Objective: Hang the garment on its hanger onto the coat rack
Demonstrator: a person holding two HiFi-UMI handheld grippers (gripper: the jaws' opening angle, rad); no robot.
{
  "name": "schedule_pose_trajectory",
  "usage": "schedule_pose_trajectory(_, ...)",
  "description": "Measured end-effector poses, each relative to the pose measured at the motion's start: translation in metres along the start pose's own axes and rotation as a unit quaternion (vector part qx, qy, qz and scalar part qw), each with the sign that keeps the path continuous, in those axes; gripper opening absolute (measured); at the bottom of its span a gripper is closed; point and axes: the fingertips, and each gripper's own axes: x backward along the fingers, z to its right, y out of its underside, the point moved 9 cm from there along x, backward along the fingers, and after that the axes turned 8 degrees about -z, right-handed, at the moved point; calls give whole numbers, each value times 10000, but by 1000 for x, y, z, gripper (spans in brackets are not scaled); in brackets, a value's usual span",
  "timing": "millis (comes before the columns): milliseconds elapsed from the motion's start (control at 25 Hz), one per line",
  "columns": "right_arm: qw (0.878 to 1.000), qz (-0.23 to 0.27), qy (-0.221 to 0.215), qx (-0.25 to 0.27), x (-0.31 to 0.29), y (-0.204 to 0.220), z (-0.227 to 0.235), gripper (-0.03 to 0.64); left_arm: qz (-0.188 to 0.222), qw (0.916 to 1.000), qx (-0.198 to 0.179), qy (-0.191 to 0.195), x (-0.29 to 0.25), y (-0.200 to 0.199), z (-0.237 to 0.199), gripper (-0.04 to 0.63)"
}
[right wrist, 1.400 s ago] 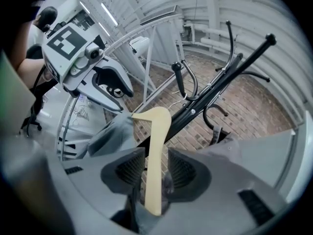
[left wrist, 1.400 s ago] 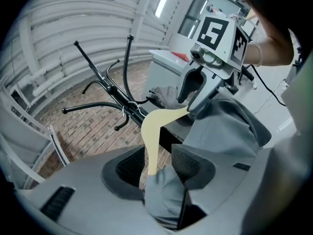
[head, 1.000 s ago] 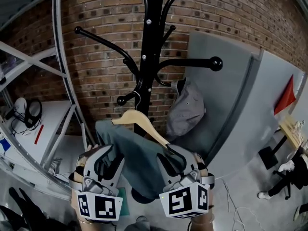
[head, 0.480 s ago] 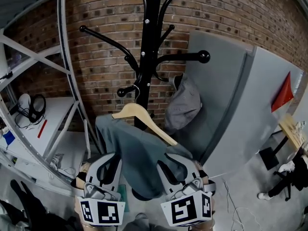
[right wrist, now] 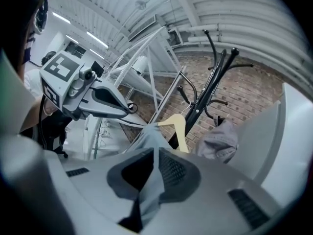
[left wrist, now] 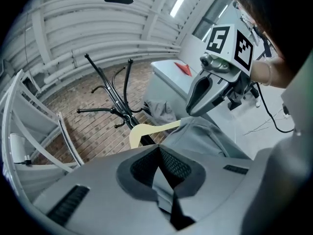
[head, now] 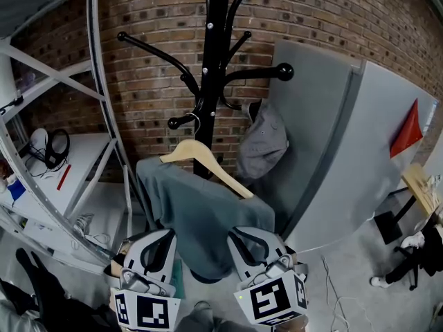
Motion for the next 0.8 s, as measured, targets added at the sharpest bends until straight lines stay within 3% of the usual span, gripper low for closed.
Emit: schedule_pose_trajectory(800,9999,-16,-125,-113,-2,6,6,29,-485,9983,58,324,-10,9,9,3)
